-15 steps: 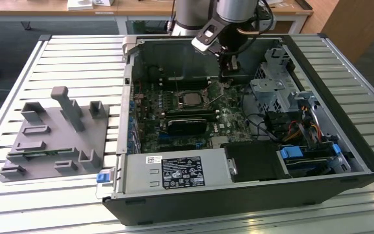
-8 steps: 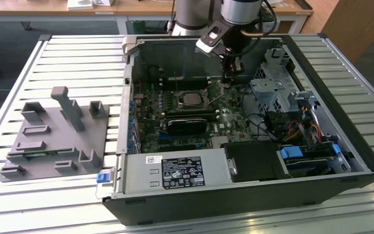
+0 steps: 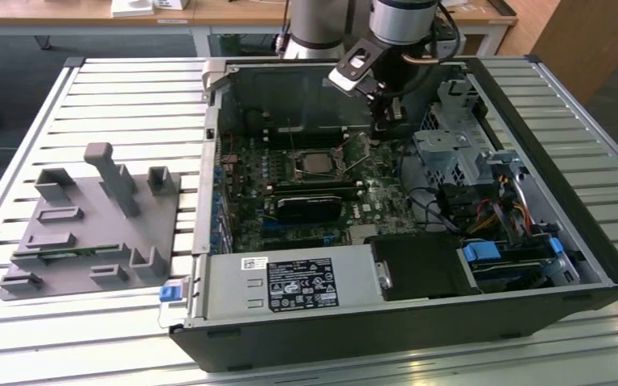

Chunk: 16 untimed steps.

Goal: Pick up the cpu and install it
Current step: 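Close the cpu cover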

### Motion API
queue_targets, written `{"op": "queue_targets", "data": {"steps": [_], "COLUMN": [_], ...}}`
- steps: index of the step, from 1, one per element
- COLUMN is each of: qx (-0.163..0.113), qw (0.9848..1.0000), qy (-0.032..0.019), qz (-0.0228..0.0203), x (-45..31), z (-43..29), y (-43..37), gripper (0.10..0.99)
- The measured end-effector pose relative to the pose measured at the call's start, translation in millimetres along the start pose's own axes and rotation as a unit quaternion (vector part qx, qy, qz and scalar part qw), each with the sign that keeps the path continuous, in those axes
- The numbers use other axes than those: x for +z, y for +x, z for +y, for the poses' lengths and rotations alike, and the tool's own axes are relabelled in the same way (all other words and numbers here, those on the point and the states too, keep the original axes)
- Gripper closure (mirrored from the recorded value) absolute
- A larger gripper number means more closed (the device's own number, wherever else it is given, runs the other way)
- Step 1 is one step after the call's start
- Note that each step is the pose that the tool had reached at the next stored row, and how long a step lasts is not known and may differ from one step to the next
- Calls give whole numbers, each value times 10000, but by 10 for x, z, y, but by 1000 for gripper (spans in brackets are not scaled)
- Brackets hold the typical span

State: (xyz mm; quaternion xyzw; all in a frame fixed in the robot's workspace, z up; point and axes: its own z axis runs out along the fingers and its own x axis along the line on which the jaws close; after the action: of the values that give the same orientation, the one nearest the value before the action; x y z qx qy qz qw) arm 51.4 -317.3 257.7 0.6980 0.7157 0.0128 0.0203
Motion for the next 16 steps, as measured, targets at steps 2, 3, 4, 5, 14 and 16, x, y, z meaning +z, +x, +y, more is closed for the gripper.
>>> {"op": "queue_targets", "data": {"steps": [2,3,4,5,14,16], "qx": [0,0,0,0,1,0], "qw": [10000,10000,10000,10000,10000,10000], "qy": [0,0,0,0,0,0], "qz": [0,0,0,0,1,1], "x": [12,17,23,29,156,174], "z": [19,29,39,47,64,63], "y": [2,3,4,5,9,9], "gripper": [980,980,980,980,980,980]}}
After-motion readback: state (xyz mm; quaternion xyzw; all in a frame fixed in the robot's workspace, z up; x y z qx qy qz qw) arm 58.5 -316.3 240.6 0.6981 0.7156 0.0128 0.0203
